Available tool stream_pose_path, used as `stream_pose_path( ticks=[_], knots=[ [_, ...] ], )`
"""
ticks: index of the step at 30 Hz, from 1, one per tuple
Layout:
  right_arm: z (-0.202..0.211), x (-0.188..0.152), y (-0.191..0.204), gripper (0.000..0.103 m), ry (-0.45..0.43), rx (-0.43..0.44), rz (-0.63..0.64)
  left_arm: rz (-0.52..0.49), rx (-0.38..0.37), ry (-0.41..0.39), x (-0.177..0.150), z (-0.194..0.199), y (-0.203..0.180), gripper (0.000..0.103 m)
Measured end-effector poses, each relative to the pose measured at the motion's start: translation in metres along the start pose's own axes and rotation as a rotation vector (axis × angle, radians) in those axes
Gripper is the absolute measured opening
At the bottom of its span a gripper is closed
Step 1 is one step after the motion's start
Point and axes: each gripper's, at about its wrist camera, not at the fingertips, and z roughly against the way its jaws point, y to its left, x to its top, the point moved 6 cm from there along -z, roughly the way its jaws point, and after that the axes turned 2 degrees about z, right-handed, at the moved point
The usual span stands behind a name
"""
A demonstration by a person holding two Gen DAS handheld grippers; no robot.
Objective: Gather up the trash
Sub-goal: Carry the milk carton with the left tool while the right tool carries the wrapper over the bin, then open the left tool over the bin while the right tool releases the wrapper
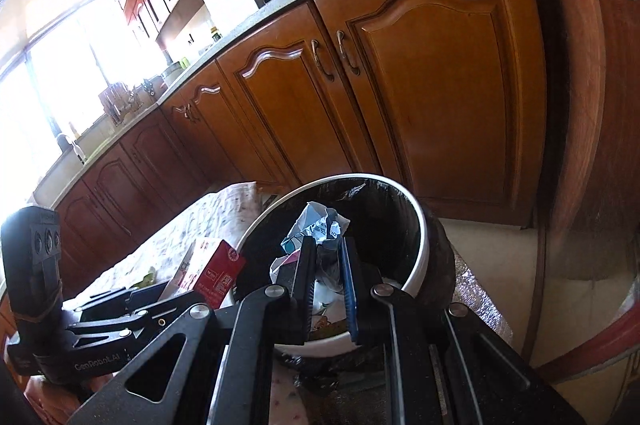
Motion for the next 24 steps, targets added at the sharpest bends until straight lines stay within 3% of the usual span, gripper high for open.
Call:
stream_pose_path(
  ticks=[7, 18, 21, 23, 24],
  knots=[
    [-0.02, 0.005, -0.006, 0.013, 0.038, -0.016, 0.011, -0.023, 0.034, 0.048, 0.021, -0.037, -0.004, 0.045],
    [-0.037, 0.008, -0.018, 0.014, 0.072, -0.032, 0.001, -0.049, 0.053, 0.069, 0.022, -0.059, -0.011, 0.045],
    [-0.04, 0.01, -0.018, 0.025, 0.085, -0.015, -0.015, -0.049, 0.068, 0.055, 0.023, -0.056, -0.014, 0.058],
    [-0.038, 0.01, -0.018, 0.049, 0.085, 0.002, -0.034, -0.047, 0.07, 0.033, 0.021, -0.048, -0.014, 0.063],
    [-0.036, 0.01, -0.018, 0.053, 0.077, 0.005, -0.036, -0.044, 0.074, 0.023, 0.02, -0.044, -0.013, 0.063]
  ],
)
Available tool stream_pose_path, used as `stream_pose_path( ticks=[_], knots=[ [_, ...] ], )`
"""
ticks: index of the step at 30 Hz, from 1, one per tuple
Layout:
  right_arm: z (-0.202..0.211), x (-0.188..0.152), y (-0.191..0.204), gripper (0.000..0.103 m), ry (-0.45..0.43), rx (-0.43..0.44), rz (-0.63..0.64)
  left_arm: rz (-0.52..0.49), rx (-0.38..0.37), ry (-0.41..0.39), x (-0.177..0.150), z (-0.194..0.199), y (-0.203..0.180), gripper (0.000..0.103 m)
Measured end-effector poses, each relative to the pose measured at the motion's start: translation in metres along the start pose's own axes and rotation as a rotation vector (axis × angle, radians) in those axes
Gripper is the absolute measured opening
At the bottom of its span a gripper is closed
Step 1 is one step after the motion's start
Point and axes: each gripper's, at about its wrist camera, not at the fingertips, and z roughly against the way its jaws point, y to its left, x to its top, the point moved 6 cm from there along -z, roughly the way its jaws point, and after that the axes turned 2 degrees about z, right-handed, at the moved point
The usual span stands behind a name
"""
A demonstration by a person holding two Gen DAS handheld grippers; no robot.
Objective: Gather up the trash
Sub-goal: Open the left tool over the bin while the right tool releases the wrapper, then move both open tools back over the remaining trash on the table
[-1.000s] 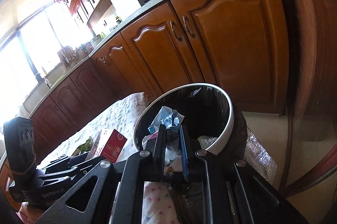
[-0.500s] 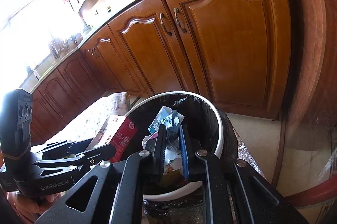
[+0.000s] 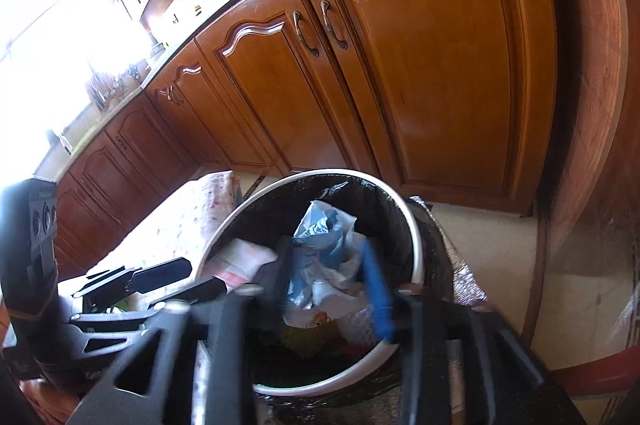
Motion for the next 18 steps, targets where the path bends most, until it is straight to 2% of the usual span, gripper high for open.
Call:
stream_pose_path(
  ticks=[4, 11, 18],
  knots=[
    [0.013, -0.003, 0.005, 0.058, -0.031, 0.012, -0.006, 0.041, -0.005, -0.027, -0.012, 0.015, 0.009, 0.063],
    [0.041, -0.017, 0.027, 0.08, -0.094, 0.049, -0.015, 0.123, -0.01, -0.076, -0.049, 0.055, 0.029, 0.064],
    [0.054, -0.051, 0.058, 0.091, -0.067, 0.12, -0.028, 0.208, 0.012, -0.104, -0.102, 0.1, 0.06, 0.064]
  ],
)
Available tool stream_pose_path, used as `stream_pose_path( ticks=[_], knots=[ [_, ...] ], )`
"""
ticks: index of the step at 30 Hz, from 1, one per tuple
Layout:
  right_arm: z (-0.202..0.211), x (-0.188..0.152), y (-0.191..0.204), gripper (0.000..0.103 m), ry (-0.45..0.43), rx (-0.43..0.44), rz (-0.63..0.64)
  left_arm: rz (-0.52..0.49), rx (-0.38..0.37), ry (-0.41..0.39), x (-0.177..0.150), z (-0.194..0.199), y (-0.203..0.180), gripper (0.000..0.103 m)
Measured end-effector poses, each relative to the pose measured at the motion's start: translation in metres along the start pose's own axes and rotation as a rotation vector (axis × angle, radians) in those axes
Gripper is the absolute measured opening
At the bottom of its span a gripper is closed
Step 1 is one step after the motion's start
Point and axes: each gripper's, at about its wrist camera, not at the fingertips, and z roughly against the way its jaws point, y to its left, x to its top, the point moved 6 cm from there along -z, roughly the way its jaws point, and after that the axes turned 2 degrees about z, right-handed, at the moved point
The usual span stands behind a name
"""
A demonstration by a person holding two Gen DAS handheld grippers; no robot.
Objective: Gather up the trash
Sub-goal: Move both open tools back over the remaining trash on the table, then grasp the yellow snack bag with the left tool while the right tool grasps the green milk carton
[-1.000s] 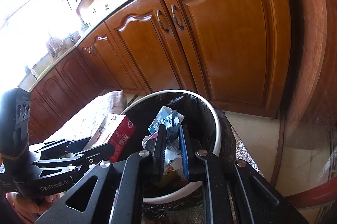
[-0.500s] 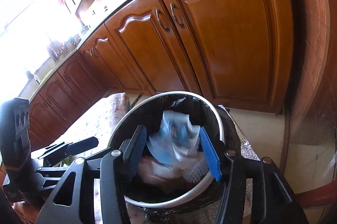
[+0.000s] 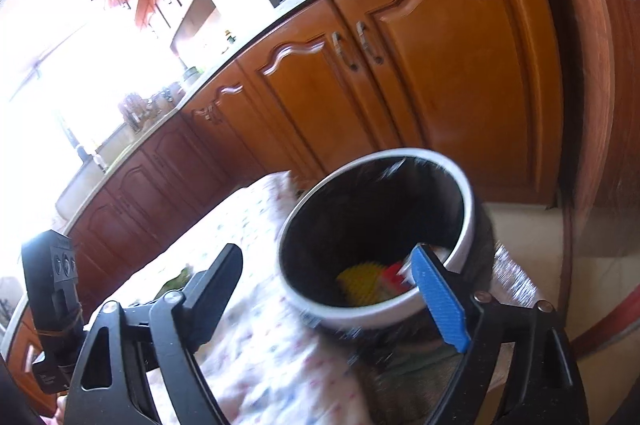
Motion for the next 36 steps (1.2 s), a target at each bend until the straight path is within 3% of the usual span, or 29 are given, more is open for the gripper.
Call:
stream_pose_path(
  ticks=[9, 15, 19, 24, 32, 36],
  knots=[
    [-0.007, -0.053, 0.052, 0.098, 0.123, 0.068, 0.038, 0.099, 0.099, -0.038, -0.051, 0.07, 0.07, 0.065],
    [-0.018, -0.093, 0.09, 0.103, 0.236, 0.065, 0.104, 0.154, 0.138, -0.054, -0.074, 0.11, 0.097, 0.065],
    [-0.022, -0.104, 0.112, 0.103, 0.24, 0.023, 0.183, 0.171, 0.172, -0.061, -0.088, 0.133, 0.116, 0.066],
    [-0.029, -0.115, 0.136, 0.103, 0.28, 0.077, 0.225, 0.221, 0.194, -0.06, -0.098, 0.145, 0.138, 0.066],
    [-0.049, -0.128, 0.149, 0.101, 0.308, 0.173, 0.123, 0.274, 0.227, -0.054, -0.099, 0.142, 0.165, 0.066],
    [-0.063, -0.127, 0.163, 0.101, 0.332, 0.169, 0.161, 0.285, 0.25, -0.039, -0.097, 0.134, 0.177, 0.065]
  ],
)
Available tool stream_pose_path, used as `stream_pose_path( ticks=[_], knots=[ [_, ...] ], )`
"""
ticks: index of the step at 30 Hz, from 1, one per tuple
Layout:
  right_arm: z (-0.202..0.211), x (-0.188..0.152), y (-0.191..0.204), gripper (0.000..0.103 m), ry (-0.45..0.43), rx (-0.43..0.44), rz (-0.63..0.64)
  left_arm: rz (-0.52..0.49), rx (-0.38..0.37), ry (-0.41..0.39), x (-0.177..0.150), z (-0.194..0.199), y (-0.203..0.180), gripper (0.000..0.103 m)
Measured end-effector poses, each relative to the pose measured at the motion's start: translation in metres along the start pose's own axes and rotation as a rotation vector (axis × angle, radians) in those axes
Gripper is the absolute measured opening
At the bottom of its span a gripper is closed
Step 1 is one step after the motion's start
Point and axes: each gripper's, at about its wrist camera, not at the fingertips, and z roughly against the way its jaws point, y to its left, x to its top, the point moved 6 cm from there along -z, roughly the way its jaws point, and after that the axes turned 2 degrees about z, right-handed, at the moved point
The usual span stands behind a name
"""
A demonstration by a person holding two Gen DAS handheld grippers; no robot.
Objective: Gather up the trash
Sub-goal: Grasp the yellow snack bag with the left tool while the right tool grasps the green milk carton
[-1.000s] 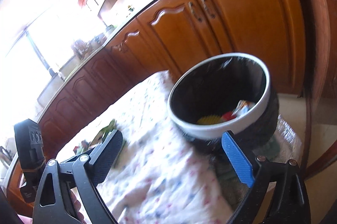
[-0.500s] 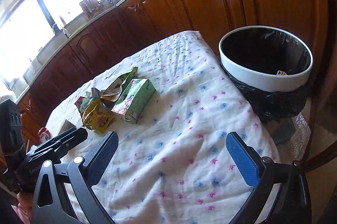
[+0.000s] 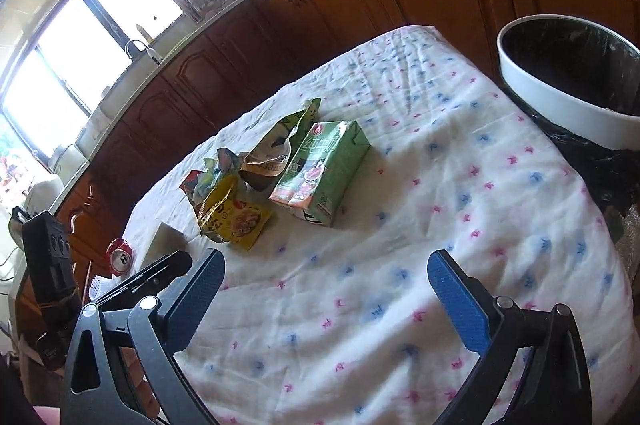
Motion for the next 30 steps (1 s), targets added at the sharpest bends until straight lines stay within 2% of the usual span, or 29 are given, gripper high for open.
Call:
stream_pose_path(
  ticks=[4, 7, 9, 18, 21, 22, 23, 26, 30],
  knots=[
    [-0.009, 0.01, 0.008, 0.101, -0.02, -0.029, 0.023, 0.002, -0.008, 0.02, 0.004, -0.011, 0.0, 0.065],
    [-0.016, 0.021, 0.01, 0.099, -0.032, -0.025, 0.012, -0.011, 0.013, 0.026, 0.008, -0.023, 0.0, 0.064],
    [-0.021, 0.027, 0.011, 0.098, -0.034, -0.023, 0.006, -0.013, 0.019, 0.035, 0.011, -0.03, 0.0, 0.059],
    [-0.067, 0.041, 0.018, 0.082, 0.036, -0.032, 0.018, -0.018, -0.02, 0.071, 0.02, -0.06, -0.005, 0.03],
    [-0.081, 0.041, 0.018, 0.074, 0.062, -0.044, 0.025, -0.022, -0.038, 0.077, 0.021, -0.067, -0.007, 0.011],
    [-0.085, 0.04, 0.017, 0.066, 0.073, -0.049, 0.028, -0.024, -0.045, 0.079, 0.021, -0.069, -0.008, 0.004],
    [-0.087, 0.039, 0.016, 0.059, 0.081, -0.044, 0.025, -0.025, -0.051, 0.075, 0.021, -0.069, -0.008, 0.003],
    [-0.079, 0.037, 0.014, 0.052, 0.062, -0.03, 0.03, -0.04, -0.062, 0.05, 0.022, -0.061, -0.012, 0.002],
    [-0.061, 0.034, 0.005, 0.052, 0.033, -0.025, 0.014, -0.046, -0.097, 0.027, 0.022, -0.048, -0.02, 0.002]
  ],
)
